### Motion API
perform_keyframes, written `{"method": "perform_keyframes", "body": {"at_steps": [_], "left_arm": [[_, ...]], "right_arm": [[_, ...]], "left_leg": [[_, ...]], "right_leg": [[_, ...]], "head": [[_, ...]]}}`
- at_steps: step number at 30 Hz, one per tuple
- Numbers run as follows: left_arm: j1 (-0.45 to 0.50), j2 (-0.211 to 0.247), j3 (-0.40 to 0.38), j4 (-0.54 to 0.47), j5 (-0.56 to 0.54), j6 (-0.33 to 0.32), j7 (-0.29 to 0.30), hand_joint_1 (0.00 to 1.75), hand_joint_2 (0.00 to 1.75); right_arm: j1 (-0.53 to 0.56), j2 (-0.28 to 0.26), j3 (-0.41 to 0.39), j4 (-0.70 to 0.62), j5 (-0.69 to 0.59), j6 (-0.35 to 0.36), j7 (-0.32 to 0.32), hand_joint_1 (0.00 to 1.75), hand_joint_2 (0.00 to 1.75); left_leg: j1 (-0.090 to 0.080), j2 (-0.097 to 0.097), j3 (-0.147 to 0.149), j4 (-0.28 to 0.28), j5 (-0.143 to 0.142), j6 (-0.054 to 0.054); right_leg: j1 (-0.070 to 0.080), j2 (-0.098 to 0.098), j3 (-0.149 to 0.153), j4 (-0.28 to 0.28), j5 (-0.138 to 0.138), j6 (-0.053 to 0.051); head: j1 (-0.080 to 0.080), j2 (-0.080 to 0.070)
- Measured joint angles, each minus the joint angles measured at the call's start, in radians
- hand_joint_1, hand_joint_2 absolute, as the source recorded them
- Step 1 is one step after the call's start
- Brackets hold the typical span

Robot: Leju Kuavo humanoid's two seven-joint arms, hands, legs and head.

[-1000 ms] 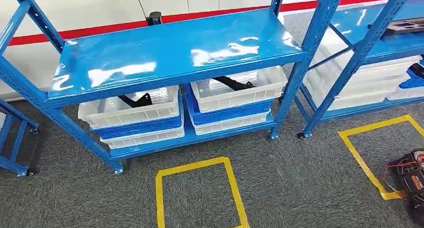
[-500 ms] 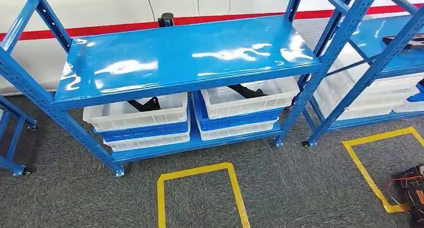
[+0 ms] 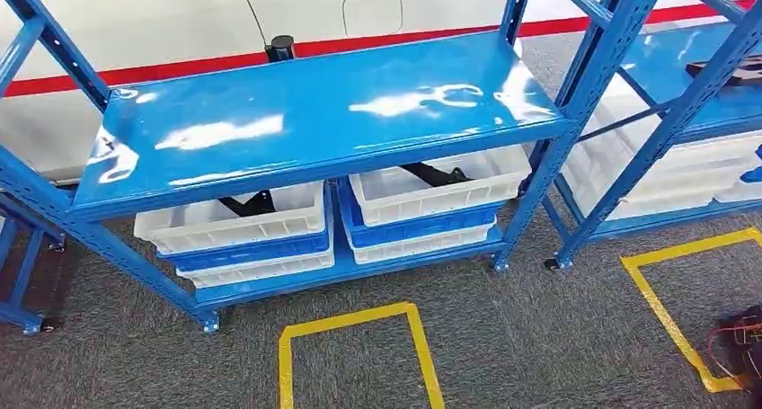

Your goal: Take the parts from the cabinet and place them on the table.

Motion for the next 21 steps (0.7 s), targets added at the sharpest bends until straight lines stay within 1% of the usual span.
{"method": "perform_keyframes", "body": {"at_steps": [1, 2, 3, 4, 5, 6, 7, 8, 9, 10, 11, 12, 13, 14, 15, 16, 17, 18, 19, 20, 21], "left_arm": [[0.001, 0.000, 0.000, 0.000, 0.000, 0.000, 0.000, 0.00, 0.00], [0.001, 0.000, 0.000, 0.000, 0.000, 0.000, 0.000, 0.00, 0.00], [0.001, 0.001, 0.000, 0.000, 0.000, 0.000, 0.000, 0.00, 0.00], [-0.001, 0.003, 0.000, 0.000, 0.000, 0.000, 0.000, 0.00, 0.00], [-0.002, 0.001, 0.000, 0.000, 0.001, 0.000, 0.000, 0.00, 0.00], [0.002, 0.001, 0.000, 0.000, 0.002, 0.000, 0.001, 0.00, 0.00], [0.006, 0.002, 0.001, 0.000, 0.004, 0.001, 0.001, 0.00, 0.00], [0.007, 0.002, 0.001, 0.000, 0.004, 0.001, 0.001, 0.00, 0.00], [0.006, 0.001, 0.001, 0.000, 0.005, 0.002, 0.000, 0.00, 0.00], [0.004, 0.001, 0.001, 0.000, 0.005, 0.002, 0.000, 0.00, 0.00], [0.001, 0.001, 0.001, 0.000, 0.006, 0.004, 0.000, 0.00, 0.00], [-0.001, 0.002, 0.001, 0.000, 0.006, 0.004, 0.000, 0.00, 0.00], [-0.001, 0.000, 0.001, 0.000, 0.007, 0.004, 0.000, 0.00, 0.00], [-0.001, 0.000, 0.001, 0.000, 0.008, 0.004, 0.001, 0.00, 0.00], [0.001, -0.001, 0.001, 0.000, 0.008, 0.004, 0.001, 0.00, 0.00], [0.002, -0.002, 0.001, 0.000, 0.008, 0.004, 0.001, 0.00, 0.00], [0.002, -0.003, 0.001, 0.000, 0.008, 0.004, 0.001, 0.00, 0.00], [0.002, -0.003, 0.001, 0.000, 0.008, 0.004, 0.001, 0.00, 0.00], [0.001, -0.004, 0.002, 0.000, 0.008, 0.004, 0.001, 0.00, 0.00], [0.000, -0.004, 0.001, 0.000, 0.007, 0.004, 0.000, 0.00, 0.00], [-0.001, -0.004, 0.001, 0.000, 0.007, 0.003, 0.000, 0.00, 0.00]], "right_arm": [[0.001, 0.000, 0.000, 0.000, 0.000, 0.000, 0.000, 0.00, 0.00], [0.000, 0.001, 0.000, 0.000, 0.001, 0.000, 0.000, 0.00, 0.00], [-0.001, 0.001, 0.000, 0.000, 0.001, 0.000, 0.000, 0.00, 0.00], [-0.002, 0.003, 0.000, 0.000, 0.001, 0.000, 0.000, 0.00, 0.00], [-0.003, 0.002, 0.000, 0.000, 0.001, -0.001, 0.000, 0.00, 0.00], [-0.005, 0.003, 0.000, 0.000, 0.002, -0.002, 0.000, 0.00, 0.00], [-0.005, 0.003, 0.000, 0.000, 0.003, -0.002, -0.001, 0.00, 0.00], [-0.007, 0.003, 0.000, 0.000, 0.003, -0.002, -0.001, 0.00, 0.00], [-0.006, 0.002, 0.000, 0.000, 0.003, -0.002, -0.002, 0.00, 0.00], [-0.007, 0.002, 0.000, 0.000, 0.004, -0.003, -0.003, 0.00, 0.00], [-0.007, 0.002, 0.000, 0.000, 0.004, -0.003, -0.003, 0.00, 0.00], [-0.007, 0.002, 0.000, 0.000, 0.004, -0.003, -0.003, 0.00, 0.00], [-0.006, 0.001, 0.000, 0.000, 0.004, -0.003, -0.003, 0.00, 0.00], [-0.006, 0.001, 0.000, 0.000, 0.004, -0.003, -0.003, 0.00, 0.00], [-0.004, 0.001, 0.000, 0.000, 0.004, -0.003, -0.003, 0.00, 0.00], [-0.001, 0.000, 0.000, 0.000, 0.004, -0.003, -0.003, 0.00, 0.00], [-0.001, -0.001, 0.000, 0.000, 0.004, -0.003, -0.003, 0.00, 0.00], [-0.001, -0.002, 0.000, 0.000, 0.004, -0.003, -0.003, 0.00, 0.00], [0.000, -0.003, 0.000, 0.002, 0.004, -0.003, -0.003, 0.00, 0.00], [-0.003, -0.003, 0.000, 0.001, 0.004, -0.003, -0.003, 0.00, 0.00], [-0.006, -0.003, 0.000, 0.001, 0.003, -0.003, -0.003, 0.00, 0.00]], "left_leg": [[0.000, 0.001, 0.018, -0.061, 0.054, 0.004], [-0.001, 0.001, 0.051, -0.152, 0.120, 0.012], [-0.002, 0.003, 0.077, -0.229, 0.168, 0.022], [-0.012, 0.006, 0.077, -0.223, 0.120, 0.024], [-0.018, 0.003, 0.079, -0.232, 0.077, 0.031], [-0.019, 0.002, 0.090, -0.238, 0.112, 0.037], [-0.020, 0.001, 0.093, -0.238, 0.127, 0.038], [-0.017, 0.001, 0.102, -0.247, 0.129, 0.042], [-0.010, 0.004, 0.117, -0.262, 0.135, 0.047], [-0.010, 0.004, 0.127, -0.269, 0.132, 0.052], [-0.010, 0.004, 0.130, -0.270, 0.129, 0.057], [-0.011, 0.003, 0.133, -0.270, 0.125, 0.062], [-0.013, 0.002, 0.137, -0.270, 0.119, 0.066], [-0.013, -0.001, 0.143, -0.270, 0.113, 0.066], [-0.013, -0.004, 0.152, -0.270, 0.106, 0.065], [-0.013, -0.008, 0.164, -0.270, 0.098, 0.064], [-0.013, -0.011, 0.177, -0.270, 0.090, 0.062], [-0.013, -0.011, 0.185, -0.270, 0.080, 0.058], [-0.019, -0.011, 0.184, -0.268, 0.070, 0.052], [-0.023, -0.014, 0.187, -0.269, 0.060, 0.047], [-0.022, -0.014, 0.189, -0.271, 0.058, 0.043]], "right_leg": [[0.000, 0.001, 0.010, 0.000, -0.007, 0.002], [0.000, 0.001, 0.022, -0.001, -0.015, 0.005], [0.000, 0.001, 0.023, -0.002, -0.022, 0.008], [0.003, 0.001, 0.036, -0.002, -0.026, 0.013], [0.003, 0.002, 0.028, -0.002, -0.029, 0.020], [0.005, 0.002, 0.025, -0.004, -0.035, 0.027], [0.005, 0.002, 0.031, -0.005, -0.040, 0.034], [0.011, 0.002, 0.044, -0.010, -0.045, 0.041], [0.007, 0.002, 0.043, 0.005, -0.051, 0.045], [0.010, 0.003, 0.022, 0.047, -0.067, 0.041], [0.011, 0.003, -0.021, 0.119, -0.093, 0.035], [0.010, 0.003, -0.073, 0.199, -0.117, 0.033], [0.010, 0.003, -0.128, 0.277, -0.135, 0.033], [0.010, 0.003, -0.162, 0.312, -0.131, 0.039], [0.010, 0.003, -0.172, 0.297, -0.105, 0.049], [0.010, 0.003, -0.157, 0.235, -0.059, 0.062], [0.010, 0.003, -0.128, 0.149, -0.009, 0.071], [0.011, 0.003, -0.095, 0.051, 0.043, 0.075], [0.014, 0.004, -0.083, 0.018, 0.062, 0.061], [0.016, 0.004, -0.075, 0.011, 0.058, 0.046], [0.017, 0.004, -0.074, 0.011, 0.056, 0.036]], "head": [[-0.001, 0.000], [-0.001, 0.000], [-0.001, 0.000], [0.002, 0.000], [-0.003, 0.000], [-0.002, 0.000], [-0.003, 0.000], [-0.004, 0.000], [-0.003, 0.000], [-0.001, 0.000], [0.001, 0.000], [0.001, 0.000], [0.000, 0.000], [0.001, 0.000], [0.001, 0.000], [0.002, 0.000], [0.002, 0.000], [0.003, 0.000], [0.006, 0.000], [0.006, 0.000], [0.002, 0.000]]}}
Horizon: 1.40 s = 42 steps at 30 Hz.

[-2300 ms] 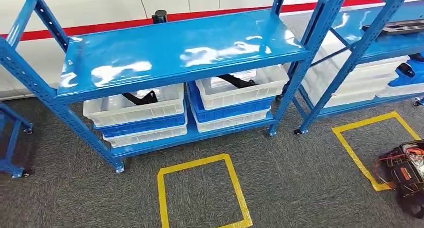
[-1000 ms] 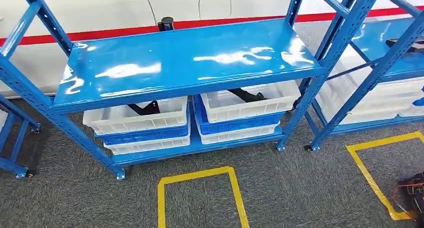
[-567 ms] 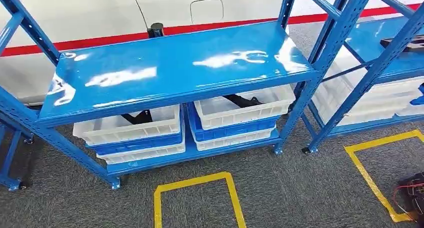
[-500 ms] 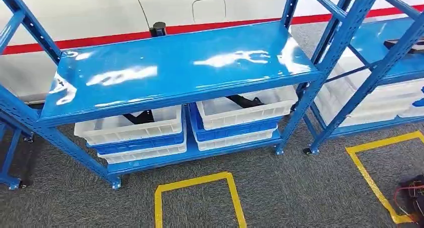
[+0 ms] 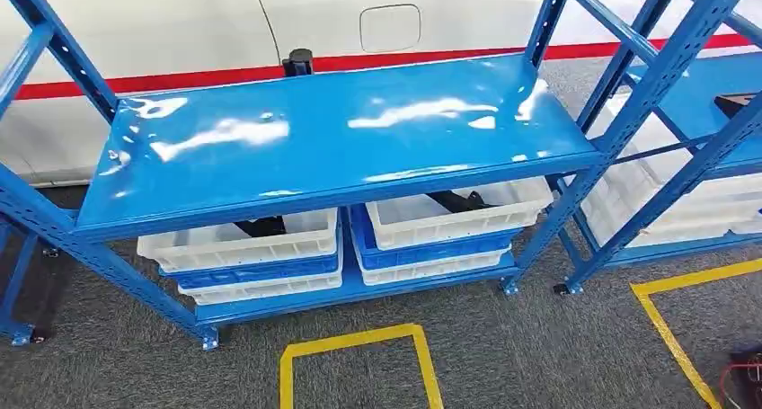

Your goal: Take the parts from the cabinet and place them on the table.

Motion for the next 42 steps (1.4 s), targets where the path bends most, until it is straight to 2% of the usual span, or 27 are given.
{"method": "perform_keyframes", "body": {"at_steps": [2, 3, 4, 7, 8, 9, 10, 12, 13, 14, 17, 18, 19, 21, 23, 24, 25, 27, 28, 30, 32, 34, 36, 38, 39, 40, 42], "left_arm": [[0.000, 0.000, 0.000, 0.000, 0.000, -0.002, 0.000, 0.00, 0.00], [-0.001, 0.003, 0.000, -0.002, -0.001, -0.001, 0.000, 0.00, 0.00], [-0.002, 0.002, 0.000, -0.002, -0.001, -0.001, 0.000, 0.00, 0.00], [-0.002, 0.001, 0.000, -0.002, -0.003, 0.000, 0.000, 0.00, 0.00], [-0.001, 0.000, 0.000, -0.002, -0.003, 0.000, 0.001, 0.00, 0.00], [-0.001, 0.000, 0.000, -0.002, -0.003, 0.000, 0.001, 0.00, 0.00], [-0.001, 0.000, 0.000, -0.002, -0.003, 0.000, 0.001, 0.00, 0.00], [-0.001, 0.002, 0.000, -0.002, -0.003, 0.000, 0.001, 0.00, 0.00], [0.000, 0.001, 0.000, -0.001, -0.003, 0.000, 0.001, 0.00, 0.00], [-0.004, 0.001, 0.000, -0.001, -0.004, -0.001, 0.001, 0.00, 0.00], [-0.003, 0.001, 0.000, -0.001, -0.004, -0.001, 0.002, 0.00, 0.00], [-0.003, 0.000, 0.000, -0.001, -0.004, -0.001, 0.003, 0.00, 0.00], [-0.003, 0.000, 0.000, -0.001, -0.004, 0.000, 0.003, 0.00, 0.00], [-0.006, 0.001, 0.000, -0.001, -0.004, 0.000, 0.003, 0.00, 0.00], [-0.006, 0.001, 0.000, -0.001, -0.004, 0.000, 0.003, 0.00, 0.00], [-0.006, 0.000, 0.000, -0.001, -0.004, 0.000, 0.003, 0.00, 0.00], [-0.005, 0.000, 0.000, -0.001, -0.004, 0.000, 0.003, 0.00, 0.00], [-0.004, -0.002, 0.000, -0.001, -0.004, 0.000, 0.003, 0.00, 0.00], [-0.005, -0.002, 0.000, -0.001, -0.004, 0.000, 0.003, 0.00, 0.00], [-0.006, -0.002, 0.000, -0.001, -0.004, 0.000, 0.004, 0.00, 0.00], [-0.007, -0.002, 0.000, -0.001, -0.004, 0.000, 0.005, 0.00, 0.00], [-0.007, -0.001, 0.000, -0.002, -0.004, 0.000, 0.005, 0.00, 0.00], [-0.008, -0.002, 0.000, -0.002, -0.007, 0.000, 0.005, 0.00, 0.00], [-0.006, -0.002, -0.001, -0.002, -0.007, 0.000, 0.006, 0.00, 0.00], [-0.006, -0.002, 0.000, -0.002, -0.007, 0.000, 0.006, 0.00, 0.00], [-0.006, -0.002, 0.000, -0.002, -0.007, 0.000, 0.006, 0.00, 0.00], [-0.006, -0.001, 0.000, -0.002, -0.007, 0.000, 0.006, 0.00, 0.00]], "right_arm": [[0.000, 0.000, 0.000, 0.000, 0.000, 0.000, 0.000, 0.00, 0.00], [0.001, 0.005, 0.000, 0.000, -0.001, 0.000, 0.001, 0.00, 0.00], [0.002, 0.002, 0.000, 0.000, -0.001, -0.002, 0.000, 0.00, 0.00], [-0.001, 0.002, 0.000, 0.000, -0.001, -0.003, 0.001, 0.00, 0.00], [-0.001, 0.002, 0.000, 0.000, -0.001, -0.003, 0.001, 0.00, 0.00], [0.000, 0.003, 0.000, 0.000, -0.001, -0.003, 0.002, 0.00, 0.00], [0.003, 0.003, 0.000, 0.000, -0.001, -0.003, 0.003, 0.00, 0.00], [0.003, 0.004, 0.000, 0.000, -0.001, -0.003, 0.003, 0.00, 0.00], [0.003, 0.003, 0.000, 0.000, -0.001, -0.003, 0.003, 0.00, 0.00], [-0.001, 0.004, 0.000, 0.000, 0.000, -0.003, 0.003, 0.00, 0.00], [-0.004, 0.004, 0.000, 0.000, 0.000, -0.003, 0.003, 0.00, 0.00], [-0.005, 0.004, 0.000, 0.000, 0.000, -0.003, 0.003, 0.00, 0.00], [-0.005, 0.004, 0.000, 0.000, 0.000, -0.003, 0.003, 0.00, 0.00], [-0.006, 0.004, 0.000, 0.000, 0.000, -0.003, 0.003, 0.00, 0.00], [-0.005, 0.004, 0.000, 0.000, 0.000, -0.003, 0.003, 0.00, 0.00], [-0.003, 0.004, 0.000, 0.000, 0.000, -0.003, 0.003, 0.00, 0.00], [0.000, 0.004, 0.000, 0.000, 0.000, -0.003, 0.003, 0.00, 0.00], [0.000, 0.002, 0.000, 0.000, 0.000, -0.003, 0.003, 0.00, 0.00], [0.000, 0.001, 0.000, 0.000, 0.000, -0.003, 0.003, 0.00, 0.00], [-0.004, 0.002, 0.000, 0.000, 0.000, -0.003, 0.003, 0.00, 0.00], [-0.005, 0.002, 0.000, 0.000, 0.000, -0.003, 0.003, 0.00, 0.00], [-0.005, 0.004, 0.000, 0.000, 0.001, -0.003, 0.003, 0.00, 0.00], [-0.005, 0.002, 0.000, 0.001, 0.001, -0.006, 0.003, 0.00, 0.00], [-0.006, 0.003, 0.000, 0.001, 0.001, -0.006, 0.003, 0.00, 0.00], [-0.005, 0.003, 0.000, 0.001, 0.001, -0.006, 0.003, 0.00, 0.00], [-0.004, 0.003, 0.000, 0.001, 0.001, -0.006, 0.003, 0.00, 0.00], [-0.002, 0.005, 0.000, 0.001, 0.001, -0.006, 0.003, 0.00, 0.00]], "left_leg": [[0.003, 0.001, 0.006, -0.006, -0.005, -0.009], [0.006, 0.001, 0.010, 0.001, -0.013, -0.016], [0.005, 0.007, 0.000, 0.033, -0.028, -0.024], [0.019, 0.011, -0.133, 0.253, -0.118, -0.041], [0.022, 0.011, -0.172, 0.299, -0.120, -0.045], [0.026, 0.011, -0.189, 0.298, -0.094, -0.049], [0.029, 0.014, -0.180, 0.249, -0.039, -0.051], [0.034, 0.017, -0.120, 0.086, 0.075, -0.051], [0.034, 0.020, -0.099, 0.031, 0.096, -0.049], [0.026, 0.017, -0.090, 0.021, 0.078, -0.044], [0.017, 0.014, -0.089, 0.020, 0.070, -0.022], [0.027, 0.012, -0.069, 0.003, 0.076, -0.009], [0.026, 0.014, -0.058, -0.005, 0.076, -0.004], [0.025, 0.016, -0.048, -0.007, 0.066, 0.010], [0.022, 0.014, -0.037, -0.007, 0.054, 0.015], [0.021, 0.011, -0.028, -0.007, 0.047, 0.014], [0.022, 0.008, -0.017, -0.007, 0.039, 0.012], [0.023, 0.004, 0.009, -0.007, 0.022, 0.005], [0.023, 0.004, 0.013, -0.007, 0.013, 0.000], [0.013, 0.003, 0.019, -0.006, -0.007, -0.012], [0.016, 0.004, 0.027, -0.018, -0.008, -0.020], [0.019, 0.006, 0.032, -0.004, -0.018, -0.033], [0.022, 0.011, -0.033, 0.116, -0.081, -0.042], [0.024, 0.011, -0.133, 0.274, -0.135, -0.048], [0.024, 0.011, -0.162, 0.303, -0.127, -0.049], [0.024, 0.012, -0.168, 0.285, -0.094, -0.049], [0.024, 0.015, -0.115, 0.133, 0.021, -0.041]], "right_leg": [[0.002, 0.000, 0.002, -0.004, -0.004, -0.012], [-0.018, 0.001, 0.015, -0.013, -0.002, -0.020], [-0.015, 0.000, 0.025, -0.017, -0.008, -0.029], [-0.016, -0.001, 0.041, -0.017, -0.025, -0.045], [-0.016, -0.001, 0.047, -0.017, -0.030, -0.043], [-0.017, 0.001, 0.056, -0.017, -0.037, -0.041], [-0.020, 0.001, 0.068, -0.017, -0.046, -0.037], [-0.025, 0.002, 0.093, -0.017, -0.063, -0.027], [-0.023, 0.003, 0.090, -0.018, -0.070, -0.021], [-0.013, 0.004, 0.092, -0.015, -0.080, -0.011], [-0.019, 0.002, 0.104, -0.034, -0.083, 0.007], [-0.015, 0.001, 0.111, -0.031, -0.089, 0.014], [-0.018, 0.001, 0.104, -0.004, -0.097, 0.014], [-0.017, 0.001, 0.020, 0.138, -0.151, 0.004], [-0.016, 0.001, -0.082, 0.293, -0.188, 0.006], [-0.016, 0.001, -0.104, 0.303, -0.173, 0.014], [-0.017, 0.001, -0.098, 0.264, -0.139, 0.025], [-0.018, 0.001, -0.036, 0.087, -0.036, 0.046], [-0.018, 0.000, -0.008, 0.008, 0.003, 0.047], [-0.013, 0.001, 0.008, 0.000, 0.000, 0.014], [-0.007, 0.001, 0.008, 0.000, -0.005, 0.000], [-0.023, 0.003, 0.019, -0.009, -0.005, -0.017], [-0.023, 0.001, 0.028, -0.010, -0.015, -0.032], [-0.020, 0.001, 0.035, -0.010, -0.022, -0.041], [-0.020, 0.001, 0.040, -0.010, -0.026, -0.040], [-0.020, 0.002, 0.046, -0.010, -0.031, -0.038], [-0.021, 0.004, 0.064, -0.010, -0.041, -0.033]], "head": [[0.001, 0.000], [0.000, 0.000], [-0.004, 0.000], [-0.004, 0.000], [-0.006, 0.000], [-0.005, 0.000], [-0.005, 0.000], [-0.005, 0.000], [-0.007, 0.000], [-0.009, 0.000], [-0.008, 0.000], [-0.008, 0.000], [-0.005, 0.000], [-0.004, 0.000], [-0.005, 0.000], [-0.005, 0.000], [-0.005, 0.000], [-0.002, 0.000], [0.000, 0.000], [-0.001, 0.000], [-0.002, 0.000], [-0.004, 0.000], [-0.008, 0.000], [-0.008, 0.000], [-0.008, 0.000], [-0.008, 0.000], [-0.008, 0.000]]}}
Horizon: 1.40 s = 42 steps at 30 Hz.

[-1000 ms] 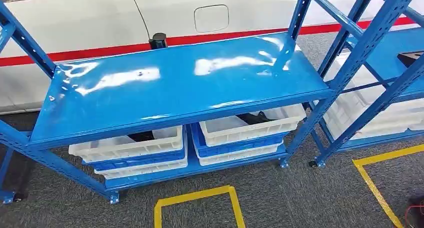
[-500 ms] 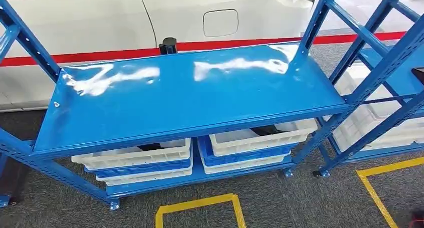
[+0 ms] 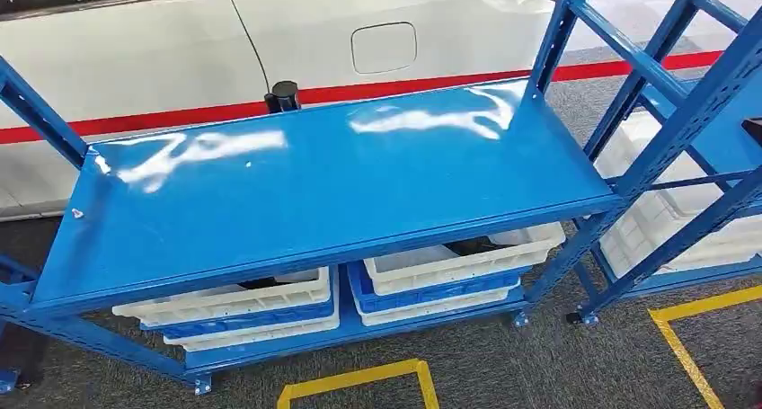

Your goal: Take the parts from the cabinet and place them on the table.

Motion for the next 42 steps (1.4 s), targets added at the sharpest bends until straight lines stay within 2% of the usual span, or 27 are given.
{"method": "perform_keyframes", "body": {"at_steps": [1, 3, 5, 6, 7, 8, 10, 12, 13, 14, 16, 17, 18, 19, 21, 27, 28, 29, 30, 31, 32, 33, 34, 37, 39, 40, 42], "left_arm": [[0.000, 0.000, 0.000, 0.000, 0.000, 0.000, 0.000, 0.00, 0.00], [-0.003, 0.001, 0.000, 0.000, 0.000, 0.000, 0.000, 0.00, 0.00], [-0.003, 0.000, 0.000, 0.000, 0.000, 0.000, 0.001, 0.00, 0.00], [-0.002, 0.000, 0.000, 0.000, 0.000, 0.000, 0.001, 0.00, 0.00], [-0.001, 0.000, 0.000, 0.000, 0.000, 0.000, 0.001, 0.00, 0.00], [-0.001, 0.000, 0.000, 0.000, 0.000, 0.000, 0.001, 0.00, 0.00], [-0.002, 0.001, 0.000, 0.000, 0.000, 0.000, 0.001, 0.00, 0.00], [-0.002, 0.000, 0.000, 0.000, 0.000, 0.000, 0.001, 0.00, 0.00], [-0.001, 0.000, 0.000, 0.000, 0.000, 0.000, 0.001, 0.00, 0.00], [0.000, -0.001, 0.000, 0.000, 0.000, -0.001, 0.001, 0.00, 0.00], [0.000, -0.002, 0.000, 0.000, -0.001, -0.002, 0.001, 0.00, 0.00], [0.000, -0.002, 0.000, 0.000, -0.001, -0.003, 0.001, 0.00, 0.00], [-0.001, -0.001, 0.000, 0.000, -0.002, -0.003, 0.000, 0.00, 0.00], [-0.001, -0.001, 0.000, 0.000, -0.002, -0.003, 0.000, 0.00, 0.00], [-0.002, -0.001, 0.000, 0.000, -0.002, -0.003, 0.000, 0.00, 0.00], [-0.002, -0.001, 0.000, 0.000, -0.002, -0.003, 0.000, 0.00, 0.00], [-0.003, 0.001, 0.000, 0.000, -0.002, -0.003, 0.001, 0.00, 0.00], [-0.003, 0.001, 0.000, 0.000, -0.002, -0.003, 0.001, 0.00, 0.00], [-0.002, 0.000, 0.000, 0.000, -0.002, -0.002, 0.001, 0.00, 0.00], [0.001, 0.000, 0.000, 0.000, -0.002, -0.002, 0.001, 0.00, 0.00], [0.000, 0.002, 0.000, 0.000, -0.002, -0.002, 0.001, 0.00, 0.00], [0.000, 0.002, -0.001, 0.000, -0.002, -0.002, 0.001, 0.00, 0.00], [-0.002, 0.002, -0.001, 0.000, -0.002, -0.002, 0.001, 0.00, 0.00], [-0.001, 0.002, -0.001, 0.000, -0.002, 0.000, 0.001, 0.00, 0.00], [-0.001, 0.001, -0.001, 0.000, -0.002, 0.000, 0.001, 0.00, 0.00], [-0.001, 0.002, 0.000, 0.000, -0.002, 0.001, 0.001, 0.00, 0.00], [-0.002, 0.003, 0.000, -0.001, -0.002, 0.002, 0.001, 0.00, 0.00]], "right_arm": [[-0.001, 0.000, 0.000, 0.000, 0.000, 0.000, 0.000, 0.00, 0.00], [-0.004, 0.001, 0.000, 0.000, 0.000, 0.000, 0.000, 0.00, 0.00], [-0.004, 0.001, 0.000, 0.000, 0.001, 0.000, 0.000, 0.00, 0.00], [-0.004, 0.001, 0.000, 0.000, 0.001, 0.000, 0.000, 0.00, 0.00], [-0.004, 0.000, 0.000, 0.000, 0.001, 0.000, 0.000, 0.00, 0.00], [-0.004, 0.001, 0.000, 0.000, 0.001, 0.000, 0.000, 0.00, 0.00], [-0.004, 0.001, 0.000, 0.000, 0.001, 0.000, 0.000, 0.00, 0.00], [-0.003, 0.001, 0.000, 0.000, 0.001, 0.000, 0.000, 0.00, 0.00], [-0.001, 0.001, 0.000, 0.000, 0.001, 0.000, 0.000, 0.00, 0.00], [0.002, 0.000, 0.000, 0.000, 0.001, 0.000, 0.000, 0.00, 0.00], [0.002, -0.002, 0.000, 0.000, -0.001, 0.000, 0.000, 0.00, 0.00], [0.001, -0.002, 0.000, 0.000, -0.001, 0.000, 0.000, 0.00, 0.00], [0.001, -0.001, 0.000, 0.000, -0.001, 0.000, 0.000, 0.00, 0.00], [-0.001, -0.001, 0.000, 0.000, -0.001, 0.000, 0.000, 0.00, 0.00], [0.000, 0.000, 0.000, 0.000, -0.001, 0.000, 0.000, 0.00, 0.00], [0.000, 0.000, 0.000, 0.000, -0.001, 0.000, 0.000, 0.00, 0.00], [0.002, 0.003, 0.000, 0.000, -0.002, 0.000, 0.000, 0.00, 0.00], [0.002, 0.002, 0.000, 0.000, -0.002, 0.000, 0.000, 0.00, 0.00], [0.001, 0.000, 0.000, 0.000, -0.002, 0.000, 0.000, 0.00, 0.00], [0.003, 0.001, 0.000, 0.000, -0.002, 0.003, 0.000, 0.00, 0.00], [0.003, 0.002, 0.000, 0.000, -0.002, 0.004, 0.000, 0.00, 0.00], [0.002, 0.002, 0.000, 0.000, -0.001, 0.004, 0.000, 0.00, 0.00], [0.001, 0.002, 0.000, 0.000, -0.002, 0.004, 0.000, 0.00, 0.00], [0.000, 0.003, 0.000, 0.000, -0.001, 0.005, 0.000, 0.00, 0.00], [-0.001, 0.002, 0.000, 0.000, -0.001, 0.005, 0.000, 0.00, 0.00], [-0.001, 0.002, 0.000, 0.000, -0.001, 0.005, 0.000, 0.00, 0.00], [0.000, 0.003, 0.000, 0.000, -0.001, 0.005, 0.000, 0.00, 0.00]], "left_leg": [[0.000, 0.001, 0.037, -0.087, 0.045, 0.007], [-0.008, 0.001, 0.050, -0.119, 0.032, 0.013], [-0.015, -0.001, 0.049, -0.119, 0.030, 0.025], [-0.015, -0.002, 0.055, -0.128, 0.035, 0.035], [-0.001, -0.001, 0.073, -0.143, 0.046, 0.044], [-0.004, 0.000, 0.082, -0.151, 0.047, 0.049], [-0.004, 0.002, 0.087, -0.152, 0.046, 0.056], [-0.005, 0.000, 0.092, -0.152, 0.037, 0.059], [-0.005, -0.002, 0.096, -0.152, 0.033, 0.057], [-0.003, -0.006, 0.105, -0.152, 0.027, 0.054], [-0.002, -0.007, 0.122, -0.152, 0.014, 0.046], [-0.003, -0.007, 0.123, -0.153, 0.007, 0.040], [-0.014, -0.007, 0.126, -0.149, -0.008, 0.031], [-0.012, -0.005, 0.128, -0.150, -0.011, 0.028], [-0.010, -0.005, 0.132, -0.155, -0.013, 0.021], [-0.010, -0.005, 0.132, -0.155, -0.014, 0.021], [-0.005, -0.004, 0.134, -0.143, -0.021, 0.012], [-0.006, -0.004, 0.129, -0.132, -0.029, 0.010], [0.000, -0.002, 0.008, 0.090, -0.140, -0.002], [0.002, -0.001, -0.058, 0.150, -0.111, -0.006], [0.004, 0.001, 0.019, -0.044, 0.021, -0.001], [0.004, 0.002, 0.050, -0.116, 0.051, 0.002], [-0.002, 0.001, 0.056, -0.127, 0.035, 0.003], [-0.012, -0.002, 0.056, -0.127, 0.030, 0.025], [-0.003, -0.001, 0.077, -0.144, 0.041, 0.041], [-0.003, 0.000, 0.081, -0.145, 0.041, 0.047], [-0.005, 0.001, 0.086, -0.145, 0.034, 0.057]], "right_leg": [[0.000, 0.000, 0.001, 0.000, -0.006, 0.004], [0.011, 0.001, 0.007, -0.002, -0.019, 0.017], [0.006, 0.000, 0.012, -0.011, -0.020, 0.030], [0.008, -0.001, 0.017, -0.015, -0.020, 0.038], [0.011, -0.001, 0.021, -0.005, -0.024, 0.041], [0.011, -0.002, 0.005, 0.030, -0.041, 0.038], [0.011, -0.002, -0.080, 0.187, -0.105, 0.028], [0.011, -0.002, -0.166, 0.314, -0.131, 0.035], [0.010, -0.002, -0.176, 0.306, -0.116, 0.044], [0.008, -0.002, -0.157, 0.243, -0.074, 0.059], [0.005, -0.003, -0.083, 0.059, 0.016, 0.077], [0.004, -0.006, -0.059, -0.002, 0.044, 0.072], [0.008, -0.006, -0.050, -0.008, 0.046, 0.058], [0.008, -0.004, -0.047, -0.004, 0.047, 0.043], [0.012, -0.003, -0.049, -0.004, 0.043, 0.030], [0.011, -0.003, -0.049, -0.004, 0.044, 0.029], [-0.003, -0.002, -0.043, -0.009, 0.046, 0.018], [-0.002, -0.002, -0.041, -0.010, 0.044, 0.014], [-0.001, -0.004, -0.033, -0.009, 0.033, -0.003], [-0.001, -0.003, -0.024, -0.009, 0.024, -0.004], [-0.005, -0.001, -0.005, -0.009, 0.012, 0.005], [-0.004, 0.000, -0.001, -0.009, 0.007, 0.011], [0.009, 0.000, -0.003, -0.007, -0.002, 0.020], [0.002, 0.000, 0.005, -0.020, -0.005, 0.039], [0.003, -0.002, 0.004, 0.002, -0.016, 0.048], [0.006, -0.002, -0.021, 0.049, -0.039, 0.043], [0.005, -0.002, -0.117, 0.223, -0.105, 0.035]], "head": [[0.000, 0.000], [0.002, 0.000], [0.001, 0.000], [0.000, 0.000], [0.002, 0.000], [0.004, 0.000], [0.008, 0.000], [0.008, 0.000], [0.008, 0.000], [0.010, 0.000], [0.011, 0.000], [0.014, 0.000], [0.014, 0.000], [0.011, 0.000], [0.011, 0.000], [0.011, 0.000], [0.010, 0.000], [0.010, 0.000], [0.005, 0.000], [0.004, 0.000], [0.004, 0.000], [0.002, 0.000], [0.002, 0.000], [0.004, 0.000], [0.006, 0.000], [0.008, 0.000], [0.010, 0.000]]}}
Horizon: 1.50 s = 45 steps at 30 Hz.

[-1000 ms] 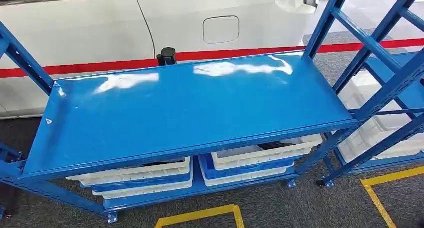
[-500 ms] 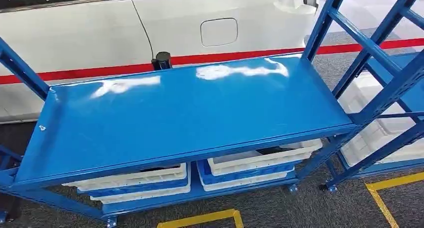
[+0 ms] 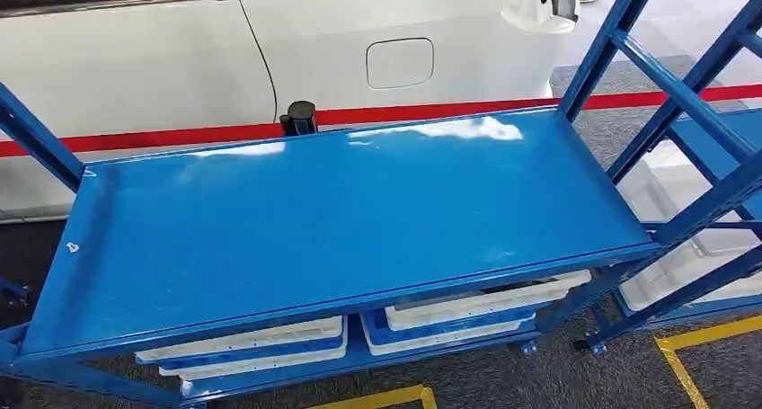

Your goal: Take the parts from the cabinet and place them on the table.

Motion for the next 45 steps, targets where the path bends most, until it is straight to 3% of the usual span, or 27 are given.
{"method": "perform_keyframes", "body": {"at_steps": [1, 2, 3, 5, 6, 8, 10, 12, 14, 16, 17, 18, 19, 21, 23, 24, 25, 31, 35, 36, 37, 38, 40, 41, 42, 43, 45], "left_arm": [[0.000, 0.000, 0.000, 0.000, 0.000, 0.000, 0.000, 0.00, 0.00], [0.000, -0.001, 0.000, 0.000, 0.000, 0.000, 0.000, 0.00, 0.00], [0.001, -0.002, 0.000, 0.000, 0.000, 0.000, 0.000, 0.00, 0.00], [0.002, -0.002, 0.000, 0.000, 0.000, 0.000, 0.000, 0.00, 0.00], [0.001, -0.003, 0.000, 0.000, 0.000, 0.000, 0.000, 0.00, 0.00], [0.000, -0.003, 0.000, 0.000, 0.000, 0.000, 0.000, 0.00, 0.00], [0.000, -0.003, 0.000, 0.000, 0.000, 0.000, 0.000, 0.00, 0.00], [-0.001, 0.000, 0.000, -0.001, 0.000, 0.001, 0.000, 0.00, 0.00], [-0.001, -0.003, 0.000, -0.001, 0.000, 0.001, 0.000, 0.00, 0.00], [0.001, -0.003, 0.000, -0.001, 0.000, 0.001, 0.000, 0.00, 0.00], [0.003, -0.003, 0.000, -0.001, 0.000, 0.004, 0.000, 0.00, 0.00], [0.003, -0.003, 0.000, -0.001, 0.000, 0.009, 0.000, 0.00, 0.00], [0.003, -0.003, 0.000, -0.001, -0.001, 0.016, 0.000, 0.00, 0.00], [0.003, -0.002, 0.000, -0.001, -0.002, 0.022, 0.000, 0.00, 0.00], [0.001, -0.003, -0.001, -0.001, -0.003, 0.024, 0.000, 0.00, 0.00], [0.001, -0.004, -0.001, -0.001, -0.003, 0.025, 0.000, 0.00, 0.00], [0.002, -0.005, -0.001, -0.001, -0.003, 0.025, 0.000, 0.00, 0.00], [0.002, -0.005, -0.001, -0.001, -0.003, 0.028, 0.000, 0.00, 0.00], [0.002, -0.006, -0.001, -0.001, -0.006, 0.030, 0.000, 0.00, 0.00], [0.002, -0.005, -0.001, -0.001, -0.009, 0.030, 0.000, 0.00, 0.00], [0.002, -0.003, -0.001, -0.001, -0.009, 0.030, 0.000, 0.00, 0.00], [0.002, -0.003, -0.001, -0.001, -0.010, 0.030, 0.001, 0.00, 0.00], [0.002, -0.002, -0.001, -0.001, -0.011, 0.030, 0.002, 0.00, 0.00], [0.001, -0.003, -0.001, -0.001, -0.012, 0.030, 0.003, 0.00, 0.00], [0.001, -0.005, -0.001, -0.001, -0.012, 0.030, 0.004, 0.00, 0.00], [0.001, -0.005, -0.001, -0.001, -0.012, 0.031, 0.008, 0.00, 0.00], [0.001, -0.004, -0.001, -0.001, -0.011, 0.033, 0.012, 0.00, 0.00]], "right_arm": [[0.001, 0.000, 0.000, 0.000, 0.000, 0.000, 0.000, 0.00, 0.00], [0.002, 0.000, 0.000, 0.000, 0.000, 0.000, 0.000, 0.00, 0.00], [0.005, 0.000, 0.000, 0.000, 0.000, 0.000, 0.000, 0.00, 0.00], [0.004, -0.002, 0.000, 0.000, 0.000, 0.000, 0.000, 0.00, 0.00], [0.003, -0.003, 0.000, 0.000, 0.000, 0.000, 0.000, 0.00, 0.00], [0.001, -0.003, 0.000, 0.000, 0.000, 0.001, 0.000, 0.00, 0.00], [0.000, -0.003, 0.000, 0.000, 0.000, 0.001, 0.000, 0.00, 0.00], [0.002, 0.001, 0.000, 0.000, 0.000, 0.001, 0.000, 0.00, 0.00], [0.002, -0.003, 0.000, 0.000, 0.000, 0.000, 0.000, 0.00, 0.00], [0.001, -0.002, 0.000, 0.000, 0.001, -0.002, 0.000, 0.00, 0.00], [0.002, -0.002, 0.000, 0.000, 0.001, -0.003, 0.000, 0.00, 0.00], [0.002, -0.002, 0.000, 0.000, 0.001, -0.006, 0.000, 0.00, 0.00], [0.003, -0.001, 0.000, 0.000, 0.002, -0.006, 0.000, 0.00, 0.00], [0.002, -0.001, 0.000, 0.000, 0.004, -0.006, 0.000, 0.00, 0.00], [0.001, -0.001, 0.000, 0.000, 0.004, -0.007, 0.000, 0.00, 0.00], [0.001, -0.002, 0.000, 0.000, 0.005, -0.007, 0.000, 0.00, 0.00], [0.001, -0.003, 0.000, 0.000, 0.005, -0.007, 0.000, 0.00, 0.00], [0.002, -0.002, 0.000, 0.000, 0.005, -0.005, 0.001, 0.00, 0.00], [0.002, -0.003, 0.000, 0.000, 0.006, -0.002, 0.003, 0.00, 0.00], [0.002, -0.003, 0.000, 0.000, 0.007, -0.004, 0.003, 0.00, 0.00], [0.002, -0.001, 0.000, 0.000, 0.008, -0.006, 0.003, 0.00, 0.00], [0.002, -0.001, 0.000, 0.000, 0.010, -0.008, 0.004, 0.00, 0.00], [0.000, 0.000, 0.000, 0.000, 0.010, -0.009, 0.004, 0.00, 0.00], [-0.001, 0.000, 0.000, 0.000, 0.010, -0.010, 0.004, 0.00, 0.00], [-0.002, -0.003, 0.000, 0.000, 0.012, -0.010, 0.004, 0.00, 0.00], [-0.002, -0.002, 0.000, 0.000, 0.015, -0.010, 0.004, 0.00, 0.00], [-0.002, -0.001, 0.000, 0.000, 0.017, -0.008, 0.006, 0.00, 0.00]], "left_leg": [[-0.002, -0.001, 0.003, 0.000, -0.005, 0.002], [-0.003, -0.003, 0.008, 0.000, -0.009, 0.002], [-0.003, -0.005, 0.016, 0.000, -0.015, 0.001], [-0.003, -0.009, 0.036, 0.000, -0.029, -0.004], [-0.003, -0.009, 0.044, 0.000, -0.036, -0.009], [-0.012, -0.009, 0.046, 0.000, -0.053, -0.022], [-0.010, -0.007, 0.052, -0.008, -0.054, -0.028], [-0.006, -0.007, 0.058, 0.002, -0.066, -0.040], [-0.003, -0.004, 0.001, 0.114, -0.126, -0.051], [0.004, -0.004, -0.097, 0.272, -0.186, -0.060], [0.006, -0.004, -0.128, 0.304, -0.181, -0.064], [0.009, -0.003, -0.134, 0.289, -0.151, -0.066], [0.012, -0.001, -0.119, 0.236, -0.103, -0.068], [0.019, 0.001, -0.043, 0.055, 0.005, -0.068], [0.014, -0.005, -0.025, 0.016, 0.002, -0.062], [0.015, -0.006, -0.023, 0.012, 0.005, -0.058], [0.011, -0.007, -0.023, 0.012, 0.004, -0.058], [0.001, -0.007, -0.023, 0.013, 0.001, -0.042], [0.000, -0.007, -0.023, 0.014, -0.001, -0.039], [-0.001, -0.007, -0.023, 0.014, -0.003, -0.037], [-0.007, -0.006, -0.024, 0.021, -0.008, -0.025], [-0.006, -0.007, -0.025, 0.021, -0.008, -0.021], [-0.007, -0.008, -0.025, 0.014, -0.006, -0.016], [0.007, -0.007, -0.002, -0.007, 0.006, -0.004], [0.005, -0.006, 0.003, -0.015, 0.008, -0.001], [0.007, -0.005, 0.004, -0.016, 0.011, 0.003], [0.005, -0.008, 0.003, -0.016, 0.011, 0.003]], "right_leg": [[0.000, 0.000, -0.044, 0.070, -0.015, 0.003], [0.000, 0.000, -0.064, 0.089, -0.009, 0.008], [0.000, 0.000, -0.060, 0.059, 0.016, 0.018], [0.000, 0.000, 0.010, -0.119, 0.110, 0.037], [0.000, -0.001, 0.047, -0.211, 0.151, 0.037], [0.010, 0.000, 0.064, -0.222, 0.153, 0.009], [0.013, 0.001, 0.063, -0.221, 0.149, -0.002], [-0.008, 0.001, 0.076, -0.234, 0.151, -0.017], [-0.007, -0.001, 0.084, -0.235, 0.143, -0.032], [-0.005, -0.001, 0.088, -0.235, 0.138, -0.037], [-0.005, -0.001, 0.090, -0.235, 0.136, -0.039], [-0.006, 0.000, 0.093, -0.235, 0.133, -0.037], [-0.008, 0.001, 0.098, -0.235, 0.129, -0.034], [-0.012, 0.003, 0.113, -0.235, 0.120, -0.024], [0.001, 0.004, 0.110, -0.233, 0.109, -0.008], [0.004, 0.003, 0.111, -0.231, 0.102, -0.009], [0.007, 0.003, 0.113, -0.233, 0.102, -0.020], [0.001, 0.003, 0.121, -0.247, 0.109, -0.011], [0.001, 0.003, 0.124, -0.252, 0.109, -0.006], [-0.001, 0.003, 0.125, -0.253, 0.111, 0.001], [-0.009, 0.003, 0.133, -0.259, 0.113, 0.016], [-0.012, 0.004, 0.133, -0.260, 0.113, 0.024], [-0.011, 0.003, 0.135, -0.264, 0.114, 0.028], [-0.008, 0.002, 0.129, -0.256, 0.108, 0.030], [-0.010, 0.001, 0.121, -0.230, 0.093, 0.025], [-0.009, 0.002, 0.091, -0.166, 0.063, 0.016], [-0.010, 0.002, 0.006, -0.002, 0.006, 0.008]], "head": [[0.000, 0.000], [0.000, 0.000], [0.000, 0.000], [0.003, 0.000], [0.004, 0.000], [0.003, 0.000], [0.002, 0.000], [0.002, 0.000], [-0.006, 0.000], [-0.005, 0.000], [-0.006, 0.000], [-0.005, 0.000], [-0.006, 0.000], [-0.006, 0.000], [-0.008, 0.000], [-0.005, 0.000], [-0.005, 0.000], [-0.004, 0.000], [-0.004, 0.000], [-0.005, 0.000], [-0.005, 0.000], [-0.006, 0.000], [-0.005, 0.000], [-0.005, 0.000], [-0.003, 0.000], [-0.002, 0.000], [0.002, 0.000]]}}
